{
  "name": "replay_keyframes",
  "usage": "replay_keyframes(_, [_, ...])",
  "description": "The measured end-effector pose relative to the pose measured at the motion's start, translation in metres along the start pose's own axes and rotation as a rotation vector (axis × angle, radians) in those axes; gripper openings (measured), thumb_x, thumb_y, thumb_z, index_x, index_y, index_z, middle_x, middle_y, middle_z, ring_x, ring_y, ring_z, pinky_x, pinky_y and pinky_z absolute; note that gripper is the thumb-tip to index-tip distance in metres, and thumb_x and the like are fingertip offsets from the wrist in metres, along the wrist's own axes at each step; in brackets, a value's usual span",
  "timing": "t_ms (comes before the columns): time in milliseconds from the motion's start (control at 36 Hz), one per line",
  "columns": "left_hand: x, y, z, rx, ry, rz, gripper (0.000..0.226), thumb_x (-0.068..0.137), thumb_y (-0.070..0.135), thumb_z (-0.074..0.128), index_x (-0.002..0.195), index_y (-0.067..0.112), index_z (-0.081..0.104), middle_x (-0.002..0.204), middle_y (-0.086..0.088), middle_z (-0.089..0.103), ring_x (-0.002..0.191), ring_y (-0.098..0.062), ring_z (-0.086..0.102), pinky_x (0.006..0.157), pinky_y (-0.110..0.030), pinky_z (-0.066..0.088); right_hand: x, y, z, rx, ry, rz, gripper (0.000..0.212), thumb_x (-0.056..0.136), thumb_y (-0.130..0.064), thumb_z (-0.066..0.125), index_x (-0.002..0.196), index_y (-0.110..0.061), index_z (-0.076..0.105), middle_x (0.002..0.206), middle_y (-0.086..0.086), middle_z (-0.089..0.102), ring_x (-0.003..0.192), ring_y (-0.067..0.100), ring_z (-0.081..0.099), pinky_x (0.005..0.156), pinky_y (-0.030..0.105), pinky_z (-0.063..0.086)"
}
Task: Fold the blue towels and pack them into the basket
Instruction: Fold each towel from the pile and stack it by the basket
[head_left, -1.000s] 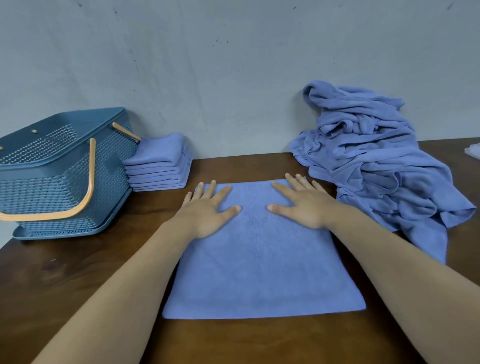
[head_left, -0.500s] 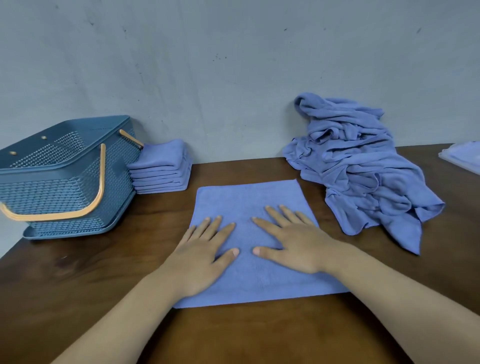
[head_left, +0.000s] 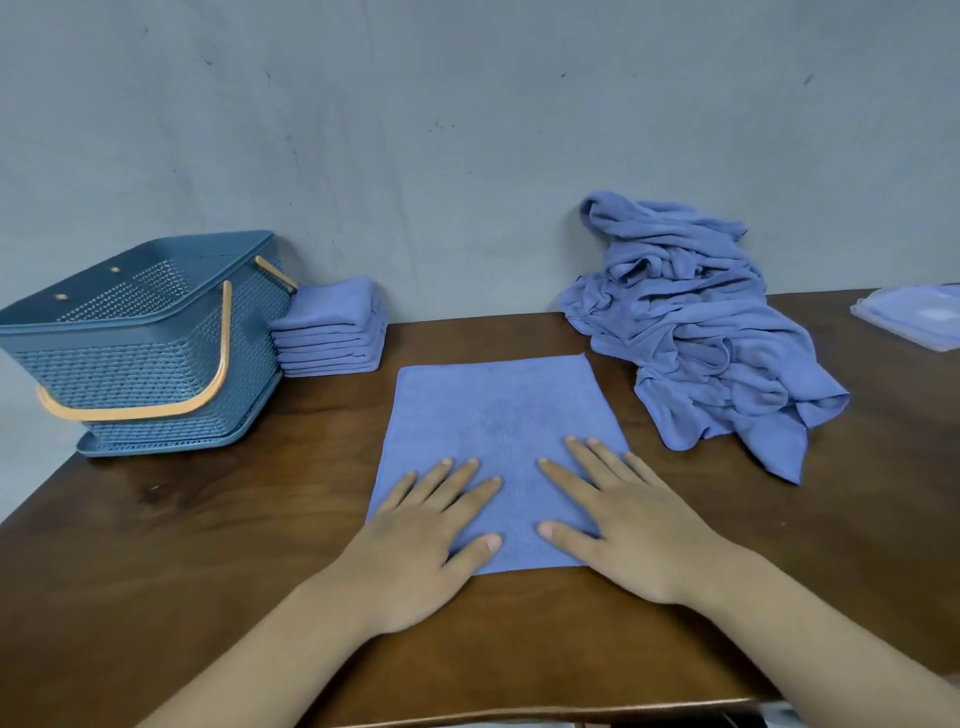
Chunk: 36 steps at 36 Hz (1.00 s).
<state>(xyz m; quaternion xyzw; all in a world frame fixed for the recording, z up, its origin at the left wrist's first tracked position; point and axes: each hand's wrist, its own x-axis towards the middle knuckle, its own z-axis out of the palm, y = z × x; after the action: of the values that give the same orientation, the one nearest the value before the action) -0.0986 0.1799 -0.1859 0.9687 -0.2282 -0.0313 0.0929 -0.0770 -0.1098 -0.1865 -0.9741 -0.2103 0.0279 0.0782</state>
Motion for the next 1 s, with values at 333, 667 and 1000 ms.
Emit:
replay_keyframes(333, [-0.023, 0.012, -0.008, 0.053, 0.053, 0.125, 0.06, 0.108, 0.049, 0.024, 0.167, 0.049, 0.014, 0.174, 0.029, 0.001, 0.159, 0.005, -0.015, 0.133, -0.037, -0.006, -0.024, -0.009, -0.004, -0.091, 0.107, -0.179, 0.058, 0.108, -0.065, 0.014, 0.165, -0.053, 0.007, 0.176, -0.017, -0.004, 0.161, 0.006, -0.011, 0.132, 0.047, 0.003])
replay_keyframes(667, [-0.049, 0.015, -0.007, -0.176, 0.013, 0.252, 0.043, 0.115, 0.051, 0.037, 0.157, 0.058, 0.039, 0.162, 0.047, 0.021, 0.158, 0.009, 0.008, 0.129, -0.025, 0.003, -0.049, 0.002, -0.006, 0.16, 0.072, -0.332, 0.04, 0.113, -0.051, 0.032, 0.148, -0.06, 0.048, 0.164, -0.038, 0.025, 0.156, -0.011, 0.009, 0.131, 0.029, 0.013])
replay_keyframes(1000, [-0.057, 0.03, -0.009, 0.035, 0.41, 0.261, 0.013, 0.104, 0.038, 0.063, 0.094, 0.032, 0.068, 0.094, 0.018, 0.06, 0.086, -0.007, 0.056, 0.075, -0.03, 0.052, -0.07, -0.002, -0.005, 0.089, 0.393, -0.379, 0.039, 0.091, -0.015, 0.053, 0.109, -0.039, 0.079, 0.101, -0.022, 0.061, 0.085, 0.003, 0.058, 0.067, 0.024, 0.052])
